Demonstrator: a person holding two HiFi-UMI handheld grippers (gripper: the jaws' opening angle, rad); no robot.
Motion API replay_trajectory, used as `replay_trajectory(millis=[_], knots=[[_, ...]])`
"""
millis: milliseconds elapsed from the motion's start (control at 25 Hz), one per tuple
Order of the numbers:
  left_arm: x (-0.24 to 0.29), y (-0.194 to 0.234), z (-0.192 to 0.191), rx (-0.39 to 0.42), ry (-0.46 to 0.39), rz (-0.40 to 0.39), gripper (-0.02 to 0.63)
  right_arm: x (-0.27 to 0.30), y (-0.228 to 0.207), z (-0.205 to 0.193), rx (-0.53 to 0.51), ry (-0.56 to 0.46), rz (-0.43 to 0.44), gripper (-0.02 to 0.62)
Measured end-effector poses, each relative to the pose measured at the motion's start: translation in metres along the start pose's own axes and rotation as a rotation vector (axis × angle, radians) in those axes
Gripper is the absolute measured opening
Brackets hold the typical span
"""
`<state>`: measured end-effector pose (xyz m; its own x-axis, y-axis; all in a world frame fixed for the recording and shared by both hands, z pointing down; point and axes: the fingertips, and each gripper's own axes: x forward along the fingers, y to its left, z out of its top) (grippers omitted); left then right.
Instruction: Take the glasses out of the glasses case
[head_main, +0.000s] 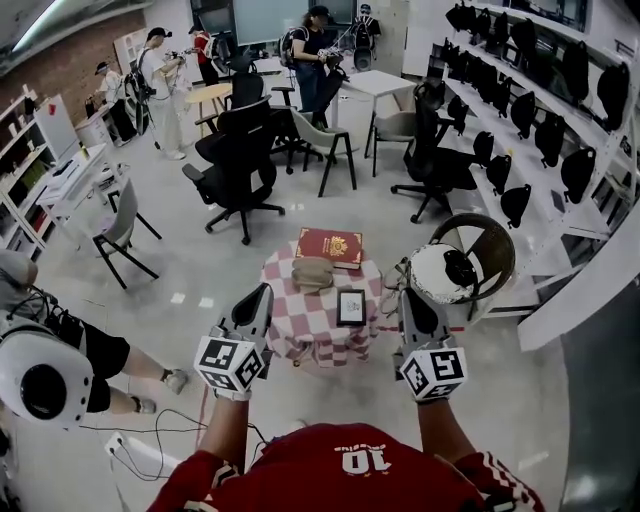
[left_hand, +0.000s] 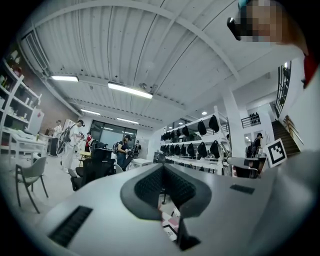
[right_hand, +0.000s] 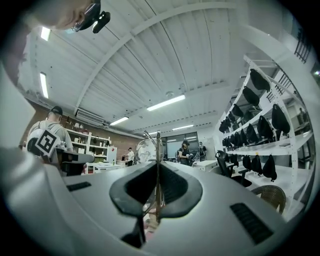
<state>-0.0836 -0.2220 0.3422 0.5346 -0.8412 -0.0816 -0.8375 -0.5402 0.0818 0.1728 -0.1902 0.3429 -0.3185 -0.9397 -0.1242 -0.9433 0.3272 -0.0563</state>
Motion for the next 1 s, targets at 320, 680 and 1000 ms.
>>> replay_trajectory(millis=[320, 680, 1000], knots=[[-0.01, -0.004, 0.006, -0.009, -0.019, 0.01, 0.008, -0.009, 0.005, -0.001, -0.003, 0.008, 0.011, 0.025], [-0.018, -0.001, 0.004, -0.016, -0.011, 0.01, 0.008, -0.016, 0.012, -0.003, 0.012, 0.014, 0.003, 0.026], [-0.02, -0.008, 0.005, -0.001, -0.012, -0.002, 0.008, -0.021, 0.011, -0.003, 0.007, 0.02, -0.014, 0.026]])
